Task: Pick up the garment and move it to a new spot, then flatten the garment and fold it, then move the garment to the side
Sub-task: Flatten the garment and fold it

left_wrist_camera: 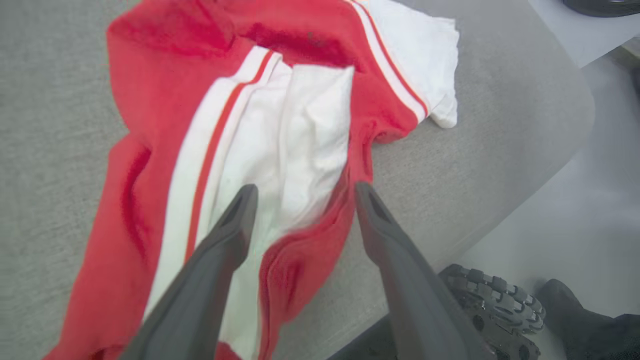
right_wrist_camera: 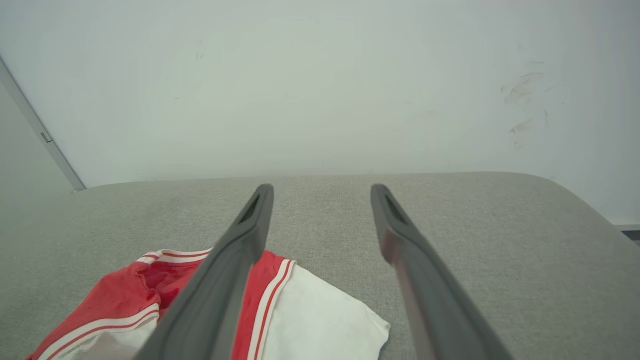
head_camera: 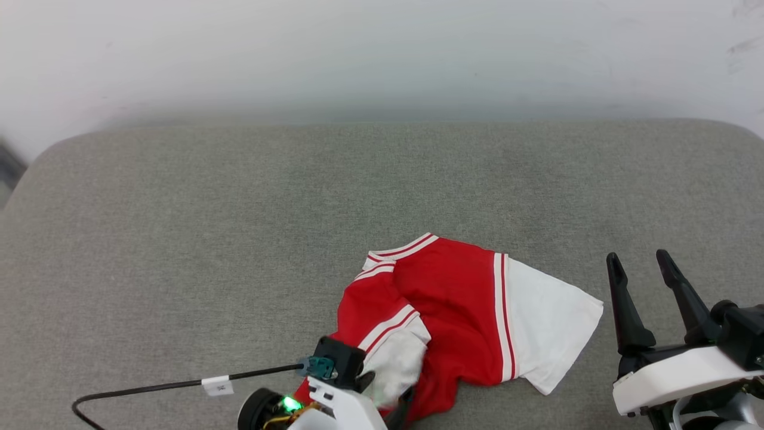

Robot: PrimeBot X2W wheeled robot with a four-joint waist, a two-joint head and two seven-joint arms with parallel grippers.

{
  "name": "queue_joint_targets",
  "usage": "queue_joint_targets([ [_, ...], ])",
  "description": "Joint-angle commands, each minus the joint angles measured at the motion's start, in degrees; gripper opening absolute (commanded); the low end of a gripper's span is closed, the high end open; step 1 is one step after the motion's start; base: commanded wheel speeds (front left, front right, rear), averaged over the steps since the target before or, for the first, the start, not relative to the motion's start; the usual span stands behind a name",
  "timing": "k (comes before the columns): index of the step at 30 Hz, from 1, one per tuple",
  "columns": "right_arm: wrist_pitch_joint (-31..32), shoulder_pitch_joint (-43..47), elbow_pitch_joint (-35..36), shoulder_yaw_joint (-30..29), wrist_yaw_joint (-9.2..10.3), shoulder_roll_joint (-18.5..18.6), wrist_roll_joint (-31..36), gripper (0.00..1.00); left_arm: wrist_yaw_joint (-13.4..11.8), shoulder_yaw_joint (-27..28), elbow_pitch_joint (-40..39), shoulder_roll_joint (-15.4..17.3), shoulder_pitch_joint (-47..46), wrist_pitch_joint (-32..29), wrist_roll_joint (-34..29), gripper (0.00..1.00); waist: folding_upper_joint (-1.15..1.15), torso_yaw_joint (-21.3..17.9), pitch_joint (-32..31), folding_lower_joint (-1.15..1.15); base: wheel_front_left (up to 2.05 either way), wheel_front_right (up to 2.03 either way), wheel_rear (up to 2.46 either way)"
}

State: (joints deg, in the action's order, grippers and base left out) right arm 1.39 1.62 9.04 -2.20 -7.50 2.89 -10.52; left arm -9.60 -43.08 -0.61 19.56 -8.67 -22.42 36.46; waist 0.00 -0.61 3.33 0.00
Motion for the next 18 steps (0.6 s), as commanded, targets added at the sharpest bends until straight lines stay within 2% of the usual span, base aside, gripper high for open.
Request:
queue_joint_targets([
  [1,0.12,0.8,0.18,-0.08,0.02,-0.03,0.37,1.0,0.07,0.14,-1.08,0.26,-1.04,0.63,-0.7,1.0,0.0,0.2,-0.31,0.0,0.0,0.0,0.0],
  [8,0.32,1.32,0.11,0.13,0.02,-0.03,-0.36,1.0,1.1,-1.34,-6.57,2.05,-3.12,-0.51,-3.1,1.0,0.0,0.16,-1.25,0.0,0.0,0.0,0.0],
  [14,0.32,0.29,0.4,0.53,0.02,-0.03,-0.5,1.0,5.4,-6.12,-4.3,1.98,-8.12,-5.41,-5.35,1.0,0.0,-0.72,0.54,0.0,0.0,0.0,0.0],
  [18,0.25,-0.73,0.36,1.05,0.02,-0.03,-0.7,1.0,8.32,-8.92,-0.13,0.03,-11.2,-7.96,-5.69,1.0,0.0,-2.1,2.66,0.0,0.0,0.0,0.0],
])
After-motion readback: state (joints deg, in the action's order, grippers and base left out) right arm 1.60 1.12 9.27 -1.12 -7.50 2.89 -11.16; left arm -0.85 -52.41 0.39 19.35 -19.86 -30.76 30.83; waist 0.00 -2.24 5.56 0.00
